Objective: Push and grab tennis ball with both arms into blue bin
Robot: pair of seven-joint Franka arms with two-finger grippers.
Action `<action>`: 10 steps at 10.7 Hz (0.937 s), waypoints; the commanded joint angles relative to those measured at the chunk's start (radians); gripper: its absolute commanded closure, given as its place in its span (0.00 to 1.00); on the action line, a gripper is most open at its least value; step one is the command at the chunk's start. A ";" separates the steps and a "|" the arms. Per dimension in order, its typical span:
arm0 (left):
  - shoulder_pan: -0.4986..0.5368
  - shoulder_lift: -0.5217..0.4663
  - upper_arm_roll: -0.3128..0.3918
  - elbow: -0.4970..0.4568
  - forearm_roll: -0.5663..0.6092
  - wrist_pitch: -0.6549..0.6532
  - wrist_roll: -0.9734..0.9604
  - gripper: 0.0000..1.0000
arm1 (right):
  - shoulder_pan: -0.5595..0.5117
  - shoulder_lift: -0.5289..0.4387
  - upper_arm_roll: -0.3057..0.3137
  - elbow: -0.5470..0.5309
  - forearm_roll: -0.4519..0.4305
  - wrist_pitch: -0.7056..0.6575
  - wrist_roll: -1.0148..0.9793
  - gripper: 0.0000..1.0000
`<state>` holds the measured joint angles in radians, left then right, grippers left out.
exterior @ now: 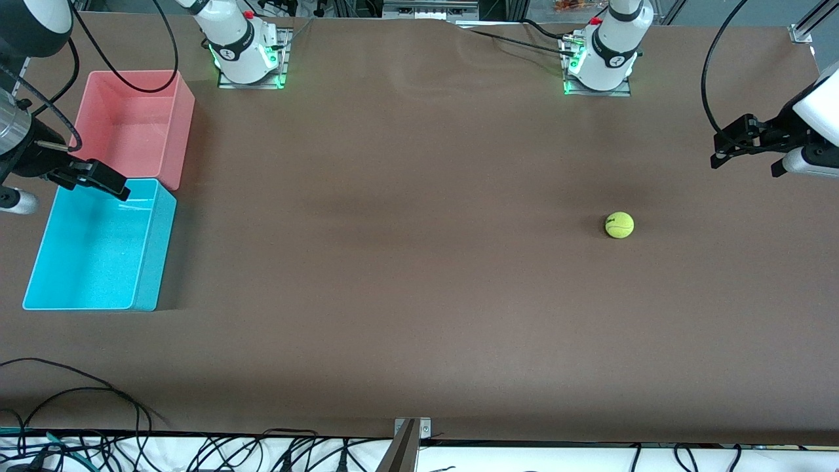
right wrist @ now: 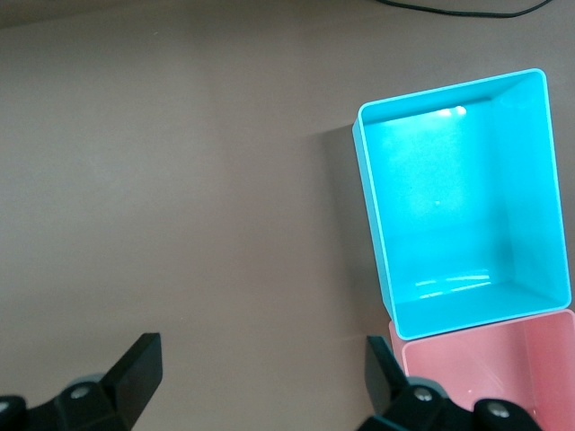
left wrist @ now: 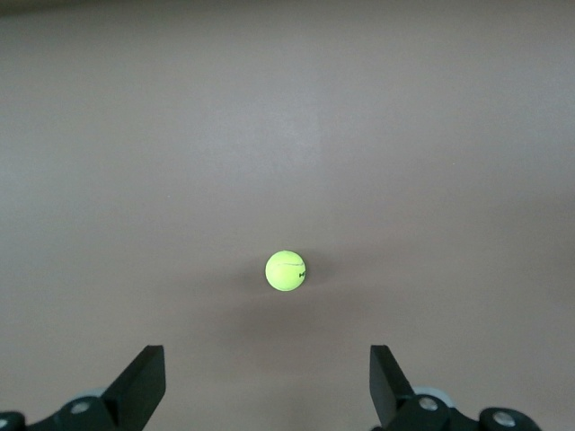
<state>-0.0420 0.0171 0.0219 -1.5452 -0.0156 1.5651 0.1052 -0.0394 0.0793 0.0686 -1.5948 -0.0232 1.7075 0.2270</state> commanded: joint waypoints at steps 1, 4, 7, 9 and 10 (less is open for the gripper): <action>-0.004 0.014 -0.004 0.034 0.016 -0.022 -0.007 0.00 | -0.008 0.007 0.005 0.021 -0.009 -0.014 -0.011 0.00; -0.004 0.014 -0.004 0.034 0.016 -0.022 -0.007 0.00 | -0.008 0.007 0.005 0.019 -0.007 -0.014 -0.012 0.00; -0.004 0.014 -0.004 0.034 0.017 -0.022 -0.007 0.00 | -0.010 0.007 0.005 0.021 -0.006 -0.014 -0.029 0.00; -0.004 0.014 -0.004 0.034 0.016 -0.022 -0.007 0.00 | -0.010 0.008 0.005 0.021 -0.006 -0.014 -0.029 0.00; -0.004 0.014 -0.004 0.034 0.016 -0.022 -0.007 0.00 | -0.010 0.011 0.005 0.022 -0.007 -0.014 -0.029 0.00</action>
<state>-0.0421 0.0171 0.0216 -1.5452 -0.0156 1.5651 0.1052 -0.0396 0.0801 0.0686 -1.5948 -0.0232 1.7075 0.2171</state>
